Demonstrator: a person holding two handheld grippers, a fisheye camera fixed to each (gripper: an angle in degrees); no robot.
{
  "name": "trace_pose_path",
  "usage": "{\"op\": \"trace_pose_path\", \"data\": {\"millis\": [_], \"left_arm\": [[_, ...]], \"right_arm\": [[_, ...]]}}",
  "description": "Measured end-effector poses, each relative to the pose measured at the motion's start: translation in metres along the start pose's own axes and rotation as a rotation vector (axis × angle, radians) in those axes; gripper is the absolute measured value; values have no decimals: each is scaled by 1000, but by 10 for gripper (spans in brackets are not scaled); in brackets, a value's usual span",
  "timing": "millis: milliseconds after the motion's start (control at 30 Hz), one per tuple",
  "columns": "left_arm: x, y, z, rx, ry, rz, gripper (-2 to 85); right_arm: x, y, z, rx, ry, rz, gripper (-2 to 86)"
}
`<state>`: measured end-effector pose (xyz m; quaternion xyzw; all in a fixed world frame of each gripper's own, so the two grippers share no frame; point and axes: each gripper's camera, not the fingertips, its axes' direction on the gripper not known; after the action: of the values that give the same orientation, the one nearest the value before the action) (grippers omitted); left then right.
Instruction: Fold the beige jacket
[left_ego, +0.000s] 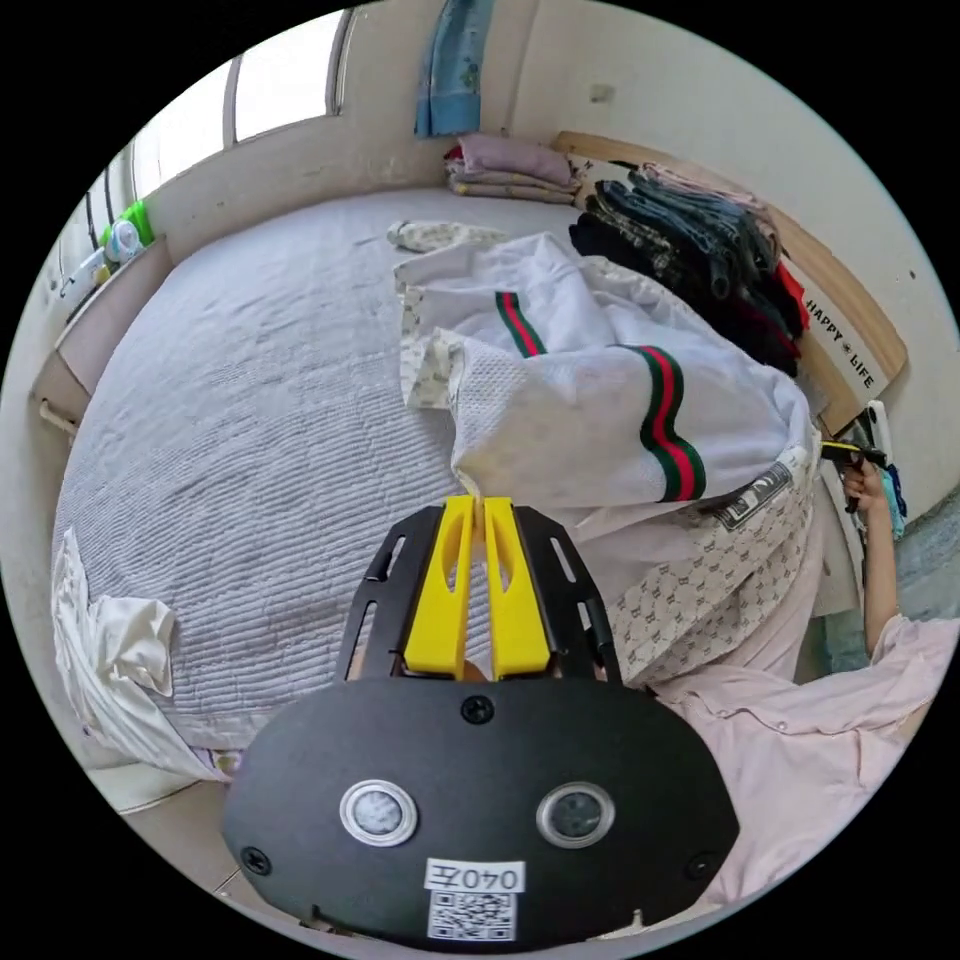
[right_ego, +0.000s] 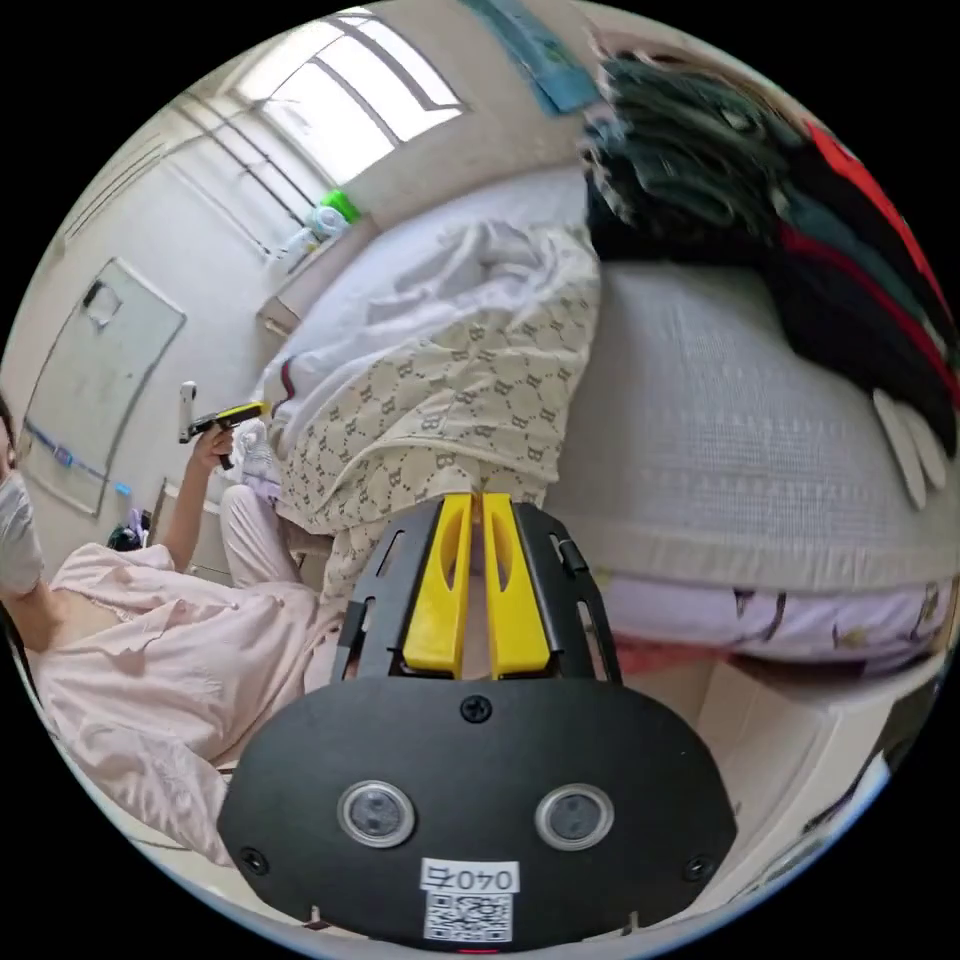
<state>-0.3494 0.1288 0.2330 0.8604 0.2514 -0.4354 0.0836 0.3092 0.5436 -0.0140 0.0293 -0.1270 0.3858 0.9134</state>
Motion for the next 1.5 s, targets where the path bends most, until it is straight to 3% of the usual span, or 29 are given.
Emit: {"op": "trace_pose_path", "data": {"millis": [67,133,333,500,700,867,933,1067,1267,1367,1500], "left_arm": [[-6,14,57,-178,9,-107,1],[-7,32,59,-152,47,-166,8],[-12,107,2,24,216,-272,37],[13,152,-19,-29,184,-248,41],[61,178,-17,-89,48,-126,66],[136,173,15,-152,-332,251,78],[159,173,26,-159,-391,374,70],[175,171,43,-175,-386,469,36],[150,169,32,-179,-268,359,-3],[145,170,12,-146,-246,319,-7],[143,169,-38,-65,-235,306,-8]], "right_arm": [[20,16,22,-99,170,132,6],[23,34,28,-135,373,205,35],[-11,36,10,54,304,94,107],[-33,23,53,-22,409,2,106],[-49,33,97,-63,509,-16,100],[-58,44,117,-115,609,-33,106],[-65,51,124,-118,636,-63,108],[-71,58,142,-128,677,-120,109],[-74,58,190,-171,631,-169,82],[-78,59,197,-69,725,-126,11],[-108,70,189,62,871,-175,-4]]}}
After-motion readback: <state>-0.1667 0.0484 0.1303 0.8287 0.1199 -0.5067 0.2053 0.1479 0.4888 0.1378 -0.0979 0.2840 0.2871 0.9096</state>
